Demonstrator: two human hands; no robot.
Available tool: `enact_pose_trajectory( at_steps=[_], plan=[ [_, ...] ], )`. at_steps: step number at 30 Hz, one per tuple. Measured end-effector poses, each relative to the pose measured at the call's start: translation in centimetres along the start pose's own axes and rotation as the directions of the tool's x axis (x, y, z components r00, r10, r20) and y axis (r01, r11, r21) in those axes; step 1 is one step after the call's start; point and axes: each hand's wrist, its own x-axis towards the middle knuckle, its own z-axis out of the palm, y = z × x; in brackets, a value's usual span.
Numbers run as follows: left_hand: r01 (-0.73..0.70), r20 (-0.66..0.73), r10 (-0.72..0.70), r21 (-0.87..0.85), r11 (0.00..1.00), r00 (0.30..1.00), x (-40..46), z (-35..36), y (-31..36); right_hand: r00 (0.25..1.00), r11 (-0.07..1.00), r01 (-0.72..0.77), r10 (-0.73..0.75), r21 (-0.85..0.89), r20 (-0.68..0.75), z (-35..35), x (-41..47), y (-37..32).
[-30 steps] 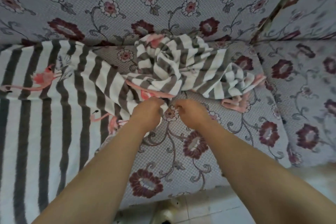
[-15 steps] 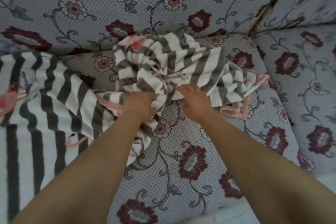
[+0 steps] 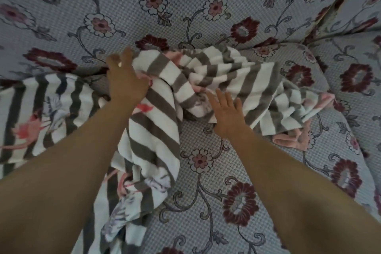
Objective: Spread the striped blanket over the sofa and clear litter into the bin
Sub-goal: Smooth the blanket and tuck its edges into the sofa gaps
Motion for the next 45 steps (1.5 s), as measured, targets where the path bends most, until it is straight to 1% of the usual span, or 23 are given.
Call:
enact_pose_trajectory(
  at_steps=[3,5,7,9,11,13,14,16,18,20,23,25,27,29,30,32,34,35,36,37,39,42,45],
  plan=[
    [-0.106,0.179,0.066,0.225,0.969,0.982,-2.2,4.5,0.0,0.998,0.995,-0.064,0.065,-0.082,0.009,1.0,1.5,1.1],
    [-0.093,0.313,-0.016,0.332,0.938,0.95,-3.6,7.3,-0.1,0.996,0.978,-0.094,0.092,-0.186,-0.02,1.6,2.4,2.3],
    [-0.054,0.347,-0.096,0.4,0.915,0.933,-4.5,9.6,-0.4,0.996,0.969,-0.084,0.078,-0.234,-0.038,1.6,3.4,3.4],
    [0.013,0.303,-0.142,0.39,0.921,0.942,-5.2,11.1,-0.4,0.996,0.996,-0.042,0.035,-0.079,-0.084,1.1,4.1,4.2],
    [0.072,0.242,-0.162,0.341,0.937,0.957,-5.7,11.9,0.6,0.993,0.942,0.027,0.013,0.334,-0.116,-0.3,3.9,4.8],
    [0.117,0.221,-0.183,0.282,0.952,0.958,-6.7,12.1,2.1,0.999,0.683,0.03,-0.032,0.729,-0.011,-3.0,2.7,5.2],
    [0.132,0.217,-0.193,0.269,0.954,0.957,-7.1,12.1,2.8,0.997,0.558,-0.01,-0.055,0.83,0.049,-4.3,1.9,5.5],
    [0.16,0.215,-0.217,0.255,0.954,0.952,-7.9,11.8,4.6,0.986,0.449,-0.083,-0.09,0.89,0.138,-7.3,0.4,6.5],
    [0.168,0.168,-0.201,0.195,0.966,0.965,-8.1,10.9,6.4,0.974,0.435,-0.091,-0.149,0.896,0.172,-10.1,-0.8,8.1],
    [0.135,0.026,-0.139,0.114,0.984,0.99,-8.0,9.6,8.2,0.956,0.46,-0.036,-0.242,0.887,0.164,-12.9,-1.7,10.3],
    [0.184,-0.154,-0.195,-0.083,0.979,0.969,-6.9,7.5,9.7,0.951,0.45,-0.01,-0.27,0.893,0.147,-15.9,-2.3,13.5],
    [0.153,-0.054,-0.168,-0.209,0.966,0.984,-6.7,6.7,11.6,0.953,0.369,-0.096,-0.234,0.925,0.192,-17.5,-2.7,16.0],
    [0.071,0.143,-0.047,-0.17,0.983,0.989,-6.9,6.9,13.7,0.942,0.272,-0.23,-0.18,0.935,0.284,-18.7,-2.9,18.5],
    [0.032,0.312,0.0,-0.096,0.995,0.95,-7.5,8.8,15.1,0.958,0.192,-0.258,-0.077,0.947,0.277,-19.3,-2.5,20.8],
    [0.07,0.353,-0.047,-0.051,0.996,0.934,-8.0,9.8,15.5,0.973,0.225,-0.22,-0.016,0.949,0.229,-19.4,-2.3,21.8],
    [0.181,0.35,-0.176,0.021,0.983,0.92,-8.8,12.3,16.1,0.994,0.461,-0.1,0.074,0.882,0.074,-19.0,-1.8,23.8],
    [0.267,0.344,-0.292,0.12,0.956,0.892,-9.4,14.5,16.1,0.995,0.77,-0.074,0.097,0.634,-0.001,-17.6,-1.3,24.8],
    [0.276,0.36,-0.321,0.172,0.946,0.876,-9.5,15.8,16.1,0.99,0.889,-0.105,0.136,0.447,-0.038,-16.7,-0.9,25.3],
    [0.266,0.375,-0.333,0.219,0.939,0.865,-9.5,16.8,16.0,0.98,0.952,-0.137,0.17,0.273,-0.103,-15.7,-0.6,25.4],
    [0.237,0.384,-0.327,0.263,0.935,0.863,-9.6,17.6,15.7,0.97,0.981,-0.132,0.157,0.141,-0.187,-14.7,-0.5,25.1],
    [0.154,0.371,-0.289,0.352,0.923,0.882,-9.8,18.8,15.2,0.964,1.0,0.004,-0.007,-0.011,-0.265,-12.9,-0.3,23.5],
    [0.025,0.329,-0.208,0.483,0.875,0.921,-9.5,20.1,14.6,0.962,0.972,0.229,-0.234,-0.047,-0.14,-9.4,0.7,20.5],
    [-0.033,0.291,-0.083,0.371,0.928,0.953,-8.6,19.6,14.0,0.974,0.974,0.224,-0.224,0.016,-0.029,-7.0,2.4,17.9]
  ],
)
